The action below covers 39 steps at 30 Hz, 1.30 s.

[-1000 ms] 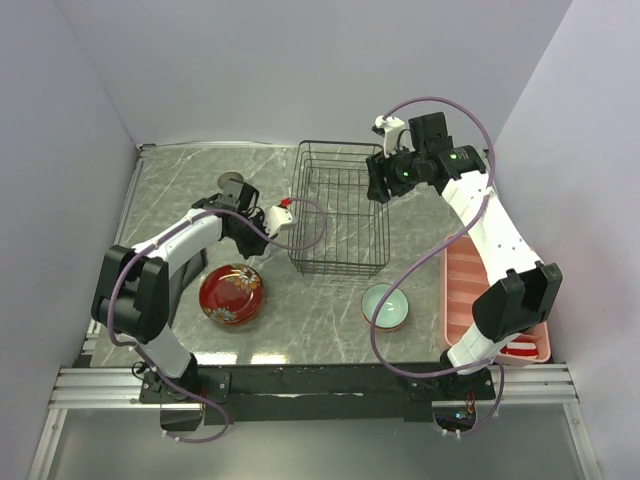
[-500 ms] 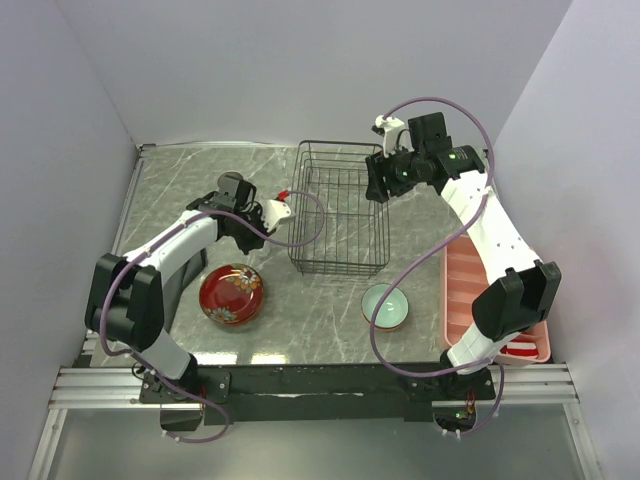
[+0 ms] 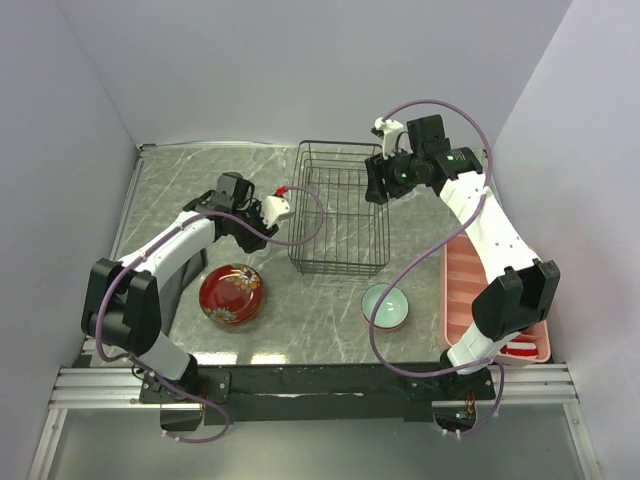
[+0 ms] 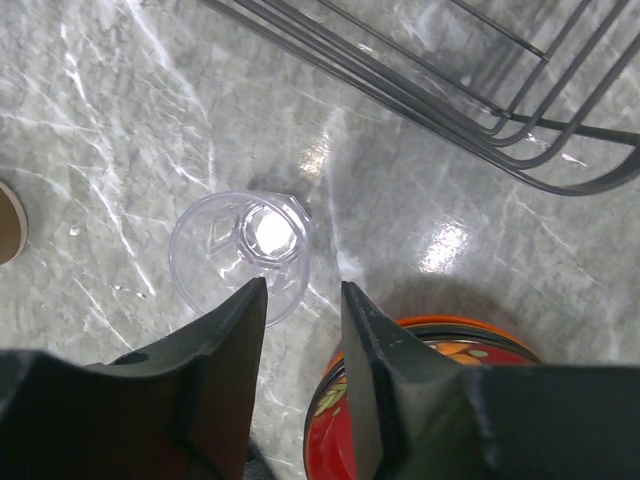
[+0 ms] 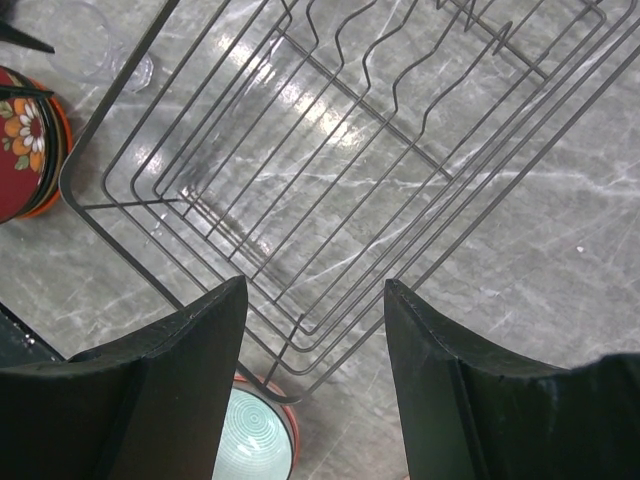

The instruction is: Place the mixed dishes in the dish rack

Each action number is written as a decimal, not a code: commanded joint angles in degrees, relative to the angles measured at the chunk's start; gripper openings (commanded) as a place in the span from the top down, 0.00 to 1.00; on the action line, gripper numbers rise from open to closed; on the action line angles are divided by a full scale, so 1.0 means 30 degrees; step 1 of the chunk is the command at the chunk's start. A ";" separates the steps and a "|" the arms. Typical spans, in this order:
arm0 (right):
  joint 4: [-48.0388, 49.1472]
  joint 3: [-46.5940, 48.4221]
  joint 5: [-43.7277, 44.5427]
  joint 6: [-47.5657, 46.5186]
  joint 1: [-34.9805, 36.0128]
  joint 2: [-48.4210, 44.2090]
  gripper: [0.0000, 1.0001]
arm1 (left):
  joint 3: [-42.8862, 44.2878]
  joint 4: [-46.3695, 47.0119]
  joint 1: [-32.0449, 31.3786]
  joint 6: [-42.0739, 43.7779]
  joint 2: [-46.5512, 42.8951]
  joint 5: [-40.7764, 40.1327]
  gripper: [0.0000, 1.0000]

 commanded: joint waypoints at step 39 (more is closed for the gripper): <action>0.0354 0.7552 -0.4013 0.5038 -0.0165 0.2909 0.16 | -0.0769 0.7628 -0.1633 -0.0301 -0.7299 -0.6289 0.99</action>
